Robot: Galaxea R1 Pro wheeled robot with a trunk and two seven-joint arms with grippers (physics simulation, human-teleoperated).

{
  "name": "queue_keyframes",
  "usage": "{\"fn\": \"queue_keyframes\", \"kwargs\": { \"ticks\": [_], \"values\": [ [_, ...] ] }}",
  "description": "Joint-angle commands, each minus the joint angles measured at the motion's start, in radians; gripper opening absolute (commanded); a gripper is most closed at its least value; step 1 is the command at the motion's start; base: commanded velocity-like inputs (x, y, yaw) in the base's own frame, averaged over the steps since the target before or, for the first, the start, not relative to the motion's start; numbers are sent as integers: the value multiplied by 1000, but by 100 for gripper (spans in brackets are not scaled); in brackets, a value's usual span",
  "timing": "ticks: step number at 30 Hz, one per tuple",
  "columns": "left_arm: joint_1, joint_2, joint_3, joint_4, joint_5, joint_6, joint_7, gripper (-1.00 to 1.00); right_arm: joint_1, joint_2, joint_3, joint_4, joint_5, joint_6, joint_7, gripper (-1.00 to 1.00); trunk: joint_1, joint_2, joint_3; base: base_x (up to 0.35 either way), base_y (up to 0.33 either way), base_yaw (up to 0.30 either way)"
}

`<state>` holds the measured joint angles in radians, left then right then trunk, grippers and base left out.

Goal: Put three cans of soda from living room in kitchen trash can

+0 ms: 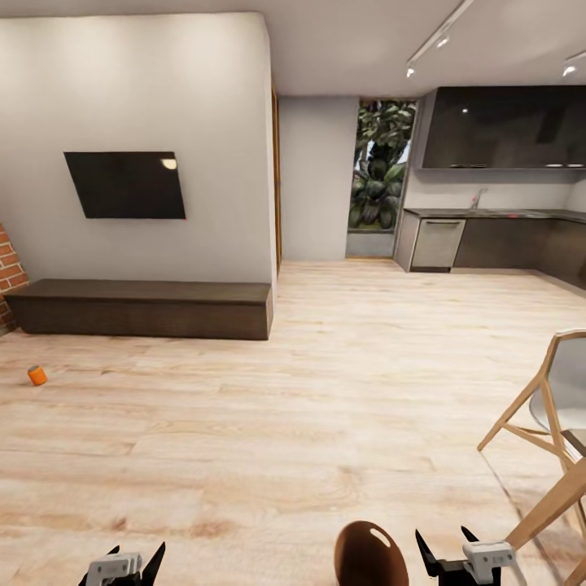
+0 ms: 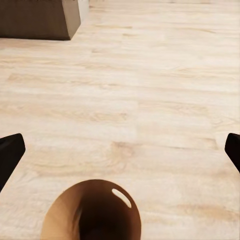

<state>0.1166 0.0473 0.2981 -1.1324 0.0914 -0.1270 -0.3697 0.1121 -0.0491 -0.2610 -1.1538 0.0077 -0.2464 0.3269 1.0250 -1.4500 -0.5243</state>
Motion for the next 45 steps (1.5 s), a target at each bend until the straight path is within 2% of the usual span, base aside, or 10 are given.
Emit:
{"fn": "queue_keyframes", "kwargs": {
  "ticks": [1,18,20,24,25,28,29,37,38,45],
  "values": [
    [0,-1,0,0,0,-1,0,100,0,0,0,1,0,0,0,100,0,0,0,111,0,0],
    [0,0,1,2,-1,-1,1,100,-3,0,0,0,1,14,2,100,0,0,0,22,0,0],
    [0,0,1,4,-1,-1,1,100,-7,1,1,-9,2,46,2,100,0,0,0,0,0,0],
    [0,1,0,7,0,-1,0,100,-51,0,4,-72,3,244,2,100,0,0,0,0,0,0],
    [0,1,0,7,0,-1,0,100,-51,0,4,-72,3,244,2,100,0,0,0,0,0,0],
    [0,0,0,9,-1,-2,0,100,-156,-3,8,-113,4,479,2,100,0,0,0,0,0,0],
    [0,0,0,9,-2,-2,-1,100,-299,-9,28,-129,17,712,2,100,0,0,0,0,0,0],
    [0,0,-2,10,-2,-1,-2,100,-633,-13,65,-24,100,1136,4,100,0,0,0,0,0,0],
    [0,0,-2,10,-3,-1,-2,100,-807,-18,80,170,120,1247,3,100,0,0,0,0,0,0],
    [0,1,-1,10,-2,0,-3,100,-1069,-67,97,609,183,1294,-42,100,0,0,0,0,0,0]
  ]
}}
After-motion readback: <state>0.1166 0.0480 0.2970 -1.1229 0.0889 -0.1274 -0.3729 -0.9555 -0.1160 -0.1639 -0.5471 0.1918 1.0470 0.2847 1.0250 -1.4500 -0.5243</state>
